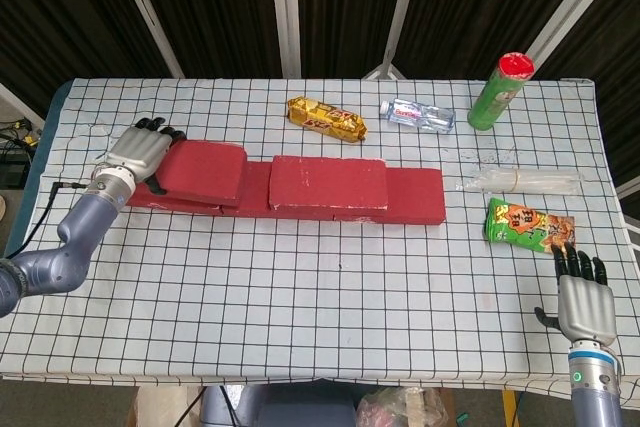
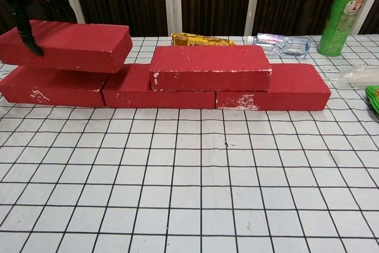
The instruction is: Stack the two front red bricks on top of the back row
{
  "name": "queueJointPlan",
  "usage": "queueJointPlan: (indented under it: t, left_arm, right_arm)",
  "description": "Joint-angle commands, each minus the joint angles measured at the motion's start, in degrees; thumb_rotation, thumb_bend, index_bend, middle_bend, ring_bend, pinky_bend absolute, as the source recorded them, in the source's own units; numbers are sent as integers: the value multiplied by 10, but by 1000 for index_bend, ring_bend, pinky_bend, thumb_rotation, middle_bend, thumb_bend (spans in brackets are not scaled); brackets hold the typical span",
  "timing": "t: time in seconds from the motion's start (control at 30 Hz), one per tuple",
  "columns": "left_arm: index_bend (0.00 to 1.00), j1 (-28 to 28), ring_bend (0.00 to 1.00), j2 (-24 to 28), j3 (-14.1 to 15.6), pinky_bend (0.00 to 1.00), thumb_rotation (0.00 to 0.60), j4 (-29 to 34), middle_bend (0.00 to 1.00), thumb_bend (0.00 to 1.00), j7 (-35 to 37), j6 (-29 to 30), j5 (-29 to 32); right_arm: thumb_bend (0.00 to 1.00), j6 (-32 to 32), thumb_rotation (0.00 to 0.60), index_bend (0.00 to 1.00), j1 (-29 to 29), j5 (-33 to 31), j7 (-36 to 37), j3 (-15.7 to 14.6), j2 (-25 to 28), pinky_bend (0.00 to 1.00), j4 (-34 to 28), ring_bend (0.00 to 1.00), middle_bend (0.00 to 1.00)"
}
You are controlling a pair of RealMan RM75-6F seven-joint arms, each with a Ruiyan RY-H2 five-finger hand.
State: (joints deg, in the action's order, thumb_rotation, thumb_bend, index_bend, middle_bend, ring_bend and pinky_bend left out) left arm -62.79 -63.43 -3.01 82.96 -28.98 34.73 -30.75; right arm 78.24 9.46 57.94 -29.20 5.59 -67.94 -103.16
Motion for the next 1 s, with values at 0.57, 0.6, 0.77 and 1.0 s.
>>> queueJointPlan:
  t: [0.57,0.6,0.77,1.0]
  left_arm:
    - [283,-30,14,-64,20,64,600,-36,176,0,-2,24,31]
    - [283,-31,14,-66,21,64,600,-36,176,0,-3,26,34]
    - [280,-35,14,-73,23,63,600,-37,176,0,-4,31,47]
    - [279,-41,12,-82,25,62,600,-40,175,0,-7,34,56]
  right_arm:
    - [227,-2,600,0,2,-5,8,1,3,0,1,0,0]
    - [227,-2,600,0,2,-5,9,1,3,0,1,0,0]
    - [227,-4,600,0,2,-6,14,1,6,0,1,0,0]
    - [227,-5,600,0,3,-7,18,1,7,0,1,0,0]
